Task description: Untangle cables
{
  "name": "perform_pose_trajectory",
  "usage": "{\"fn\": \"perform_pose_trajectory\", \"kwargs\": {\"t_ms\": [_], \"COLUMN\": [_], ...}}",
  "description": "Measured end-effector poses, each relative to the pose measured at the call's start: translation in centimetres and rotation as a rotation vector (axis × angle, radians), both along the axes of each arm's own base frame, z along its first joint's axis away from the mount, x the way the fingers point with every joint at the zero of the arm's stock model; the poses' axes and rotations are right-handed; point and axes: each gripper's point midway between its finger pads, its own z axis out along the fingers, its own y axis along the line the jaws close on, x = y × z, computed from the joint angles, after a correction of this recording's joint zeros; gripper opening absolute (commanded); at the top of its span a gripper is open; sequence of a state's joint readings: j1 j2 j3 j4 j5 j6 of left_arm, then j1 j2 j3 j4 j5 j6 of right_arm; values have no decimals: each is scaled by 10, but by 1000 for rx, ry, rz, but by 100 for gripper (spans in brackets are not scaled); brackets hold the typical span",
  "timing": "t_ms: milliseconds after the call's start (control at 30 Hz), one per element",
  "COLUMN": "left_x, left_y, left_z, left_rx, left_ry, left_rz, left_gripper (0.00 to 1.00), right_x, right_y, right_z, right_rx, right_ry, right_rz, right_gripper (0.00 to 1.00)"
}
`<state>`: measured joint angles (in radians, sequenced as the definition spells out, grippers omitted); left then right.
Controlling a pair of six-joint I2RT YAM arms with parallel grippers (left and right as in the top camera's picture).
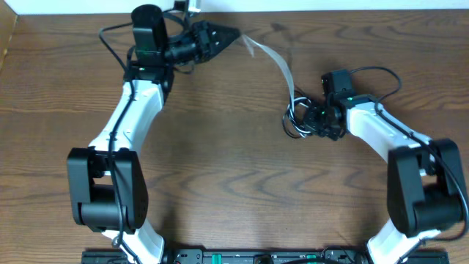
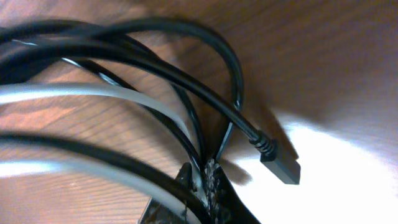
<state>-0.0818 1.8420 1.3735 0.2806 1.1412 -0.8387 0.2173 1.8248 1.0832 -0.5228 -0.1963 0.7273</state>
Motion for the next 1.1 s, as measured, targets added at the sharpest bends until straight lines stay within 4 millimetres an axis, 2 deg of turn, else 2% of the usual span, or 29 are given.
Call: {"fn": "perform_pose_trajectory", "kwargs": {"t_ms": [133, 167, 267, 500, 533, 600, 633, 700, 833, 933, 1100], "left_x": [-3, -6, -11, -19, -21, -26, -28, -34, -44, -51, -56], "left_y": [9, 9, 7, -13, -18, -30, -35, -49, -78, -95, -119], "left_z": [-36, -48, -66, -77, -80, -87, -90, -95, -104, -113, -145], "left_rx": [84, 124, 203, 292, 312, 350, 368, 405, 484, 539, 647], "left_ry": [123, 155, 166, 99, 98, 102, 99, 88, 59, 42, 31], "left_rz": [42, 55, 62, 27, 23, 16, 12, 4, 4, 8, 30], "left_gripper": [7, 8, 7, 13, 23, 34, 42, 48, 49, 50, 50], "right_x": [7, 10, 11, 11, 11, 14, 15, 20, 18, 10, 5], "right_y": [-10, -11, -8, -5, -7, -16, -22, -41, -83, -101, -105], "right_z": [29, 43, 58, 61, 61, 64, 66, 77, 91, 87, 85], "right_rx": [-49, -52, -31, -2, 5, 21, 30, 47, 43, 34, 26], "right_ry": [-91, -132, -172, -174, -172, -176, -180, -204, -222, -190, -176], "right_rz": [-3, -1, 8, 23, 18, -2, -15, -59, -142, -176, -156], "right_gripper": [6, 6, 11, 31, 40, 50, 52, 53, 53, 53, 54]}}
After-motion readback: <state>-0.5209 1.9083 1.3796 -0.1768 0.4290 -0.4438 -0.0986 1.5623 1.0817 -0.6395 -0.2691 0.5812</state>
